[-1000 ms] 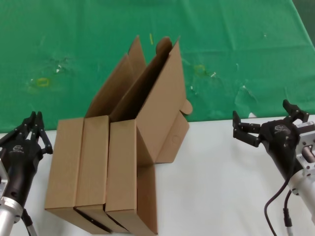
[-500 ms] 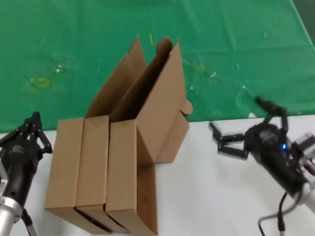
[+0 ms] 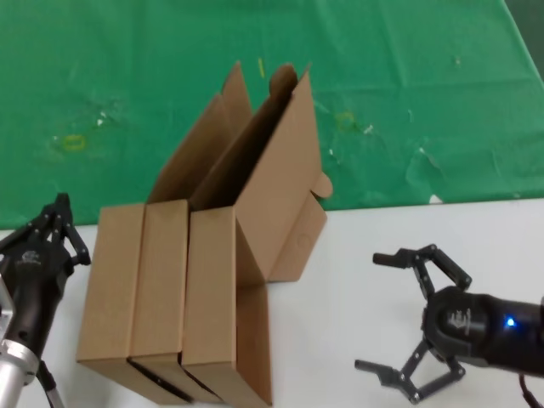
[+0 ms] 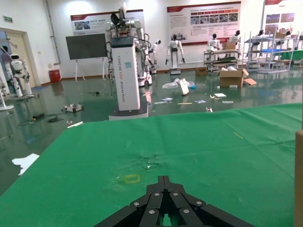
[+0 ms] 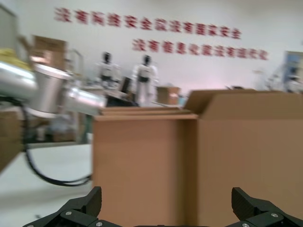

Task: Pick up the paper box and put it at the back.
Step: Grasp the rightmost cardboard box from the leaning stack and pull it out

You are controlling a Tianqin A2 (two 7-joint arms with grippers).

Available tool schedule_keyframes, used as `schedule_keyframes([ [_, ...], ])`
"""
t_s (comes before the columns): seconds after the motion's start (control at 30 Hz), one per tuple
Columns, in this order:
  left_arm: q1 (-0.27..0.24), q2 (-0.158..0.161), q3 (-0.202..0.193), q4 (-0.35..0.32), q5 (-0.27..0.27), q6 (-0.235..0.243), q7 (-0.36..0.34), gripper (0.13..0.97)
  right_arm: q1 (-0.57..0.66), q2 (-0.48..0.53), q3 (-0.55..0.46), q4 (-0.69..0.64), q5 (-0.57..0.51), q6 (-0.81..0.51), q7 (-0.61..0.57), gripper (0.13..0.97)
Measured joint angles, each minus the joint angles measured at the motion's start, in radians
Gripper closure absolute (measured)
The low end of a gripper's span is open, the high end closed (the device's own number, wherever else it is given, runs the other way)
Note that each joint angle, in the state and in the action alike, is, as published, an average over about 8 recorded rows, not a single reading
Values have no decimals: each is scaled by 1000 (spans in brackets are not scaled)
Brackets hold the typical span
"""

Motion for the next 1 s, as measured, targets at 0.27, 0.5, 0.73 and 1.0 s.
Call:
schedule_keyframes([
  [0.27,0,0,0,0,0,0,0,953,103,-73,-43,-131,-107,-208,-39,129],
  [0.5,0,0,0,0,0,0,0,953,70,-171,-11,-90,-209,-198,-19,129],
  [0.73,0,0,0,0,0,0,0,953,24,-249,25,-34,-290,-147,4,129],
  [1.0,0,0,0,0,0,0,0,953,6,-324,49,-33,-373,-111,-7,129],
])
